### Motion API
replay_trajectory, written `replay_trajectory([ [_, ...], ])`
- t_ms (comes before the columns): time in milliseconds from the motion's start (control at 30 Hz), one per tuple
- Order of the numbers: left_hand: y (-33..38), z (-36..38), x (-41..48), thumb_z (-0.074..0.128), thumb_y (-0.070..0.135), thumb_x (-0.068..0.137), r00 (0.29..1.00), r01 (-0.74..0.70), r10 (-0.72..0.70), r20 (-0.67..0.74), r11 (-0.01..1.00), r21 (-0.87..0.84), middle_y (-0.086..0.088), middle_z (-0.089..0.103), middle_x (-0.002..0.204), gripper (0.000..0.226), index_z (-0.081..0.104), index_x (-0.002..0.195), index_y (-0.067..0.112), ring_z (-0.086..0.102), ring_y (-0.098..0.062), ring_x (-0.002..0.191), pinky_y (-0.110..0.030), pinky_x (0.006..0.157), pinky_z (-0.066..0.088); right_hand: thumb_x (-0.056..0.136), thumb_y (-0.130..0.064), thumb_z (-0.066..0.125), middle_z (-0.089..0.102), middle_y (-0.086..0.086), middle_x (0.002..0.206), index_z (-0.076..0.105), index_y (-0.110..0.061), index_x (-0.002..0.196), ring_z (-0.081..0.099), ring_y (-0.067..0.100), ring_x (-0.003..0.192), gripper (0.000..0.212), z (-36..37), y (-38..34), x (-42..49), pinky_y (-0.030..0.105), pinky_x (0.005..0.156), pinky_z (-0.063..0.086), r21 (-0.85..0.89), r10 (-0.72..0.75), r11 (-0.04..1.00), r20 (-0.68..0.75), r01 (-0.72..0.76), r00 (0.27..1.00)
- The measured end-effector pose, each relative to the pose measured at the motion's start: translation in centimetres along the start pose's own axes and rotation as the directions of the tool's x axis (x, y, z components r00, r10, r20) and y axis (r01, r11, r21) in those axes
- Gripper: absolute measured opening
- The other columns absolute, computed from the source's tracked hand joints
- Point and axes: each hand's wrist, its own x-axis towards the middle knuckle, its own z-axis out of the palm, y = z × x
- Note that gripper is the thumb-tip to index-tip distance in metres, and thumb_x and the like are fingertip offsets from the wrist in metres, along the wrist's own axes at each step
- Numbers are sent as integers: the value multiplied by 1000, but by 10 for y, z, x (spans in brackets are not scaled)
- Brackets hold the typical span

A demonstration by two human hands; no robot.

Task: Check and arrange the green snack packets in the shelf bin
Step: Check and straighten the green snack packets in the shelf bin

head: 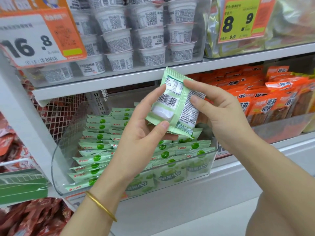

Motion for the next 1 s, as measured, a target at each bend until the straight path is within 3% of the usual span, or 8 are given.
replay_trajectory([
  [300, -2, -2, 0, 52, 1, 86, 999, 26, -26, -25, 999, 27, 12, 54, 129, 58, 44, 134, 32, 64, -17, 102, -29, 72, 57, 90, 0, 52, 71, 4, 105, 65, -17, 112, 67, 15, 81, 31, -1, 2, 2, 32, 66, 58, 43, 83, 996, 15, -84, 996],
  [534, -3, -2, -1, 51, -6, 92, 993, 98, -97, -73, 995, 10, 12, 56, 127, 56, 47, 133, 32, 66, -19, 97, -27, 70, 57, 88, 2, 54, 69, 10, 108, 64, -16, 113, 65, 22, 84, 33, -1, 3, 1, 38, 68, 59, 13, 86, 996, -10, -85, 996],
  [634, -5, -3, 1, 47, 3, 95, 981, 162, -164, -108, 987, -27, 3, 56, 130, 50, 45, 132, 35, 67, -20, 98, -30, 71, 57, 86, 5, 57, 68, 10, 107, 66, -19, 107, 65, 25, 84, 33, 2, 4, 0, 40, 65, 60, -17, 82, 996, -39, -83, 996],
  [800, -12, 0, 4, 51, 22, 95, 912, 272, -255, -321, 962, 8, -3, 54, 121, 44, 37, 131, 43, 69, -11, 88, -21, 63, 55, 81, 5, 64, 69, 8, 101, 65, -18, 104, 70, 22, 80, 33, 9, 4, -5, 36, 62, 60, -38, 109, 993, -3, -109, 994],
  [900, -17, -1, 7, 54, 22, 94, 845, 301, -273, -460, 953, -12, -3, 57, 115, 42, 35, 126, 43, 67, -6, 76, -19, 57, 51, 89, -12, 58, 70, -10, 94, 67, -20, 106, 68, 11, 80, 21, 10, 0, -7, 35, 65, 60, -133, 123, 984, 42, -117, 991],
  [934, -19, -2, 9, 54, 23, 94, 826, 314, -289, -484, 949, -31, -4, 59, 115, 40, 37, 125, 41, 67, -7, 79, -23, 62, 53, 94, -17, 51, 69, -13, 97, 67, -20, 107, 68, 10, 82, 21, 8, 0, -7, 36, 65, 60, -142, 131, 982, 60, -121, 990],
  [1000, -22, -6, 11, 53, 25, 95, 805, 354, -331, -493, 934, -49, -2, 64, 109, 36, 42, 127, 35, 66, -5, 83, -33, 77, 54, 98, -9, 37, 69, -1, 107, 66, -17, 111, 69, 18, 86, 33, 1, -2, -3, 38, 65, 59, -92, 140, 987, 79, -133, 987],
])
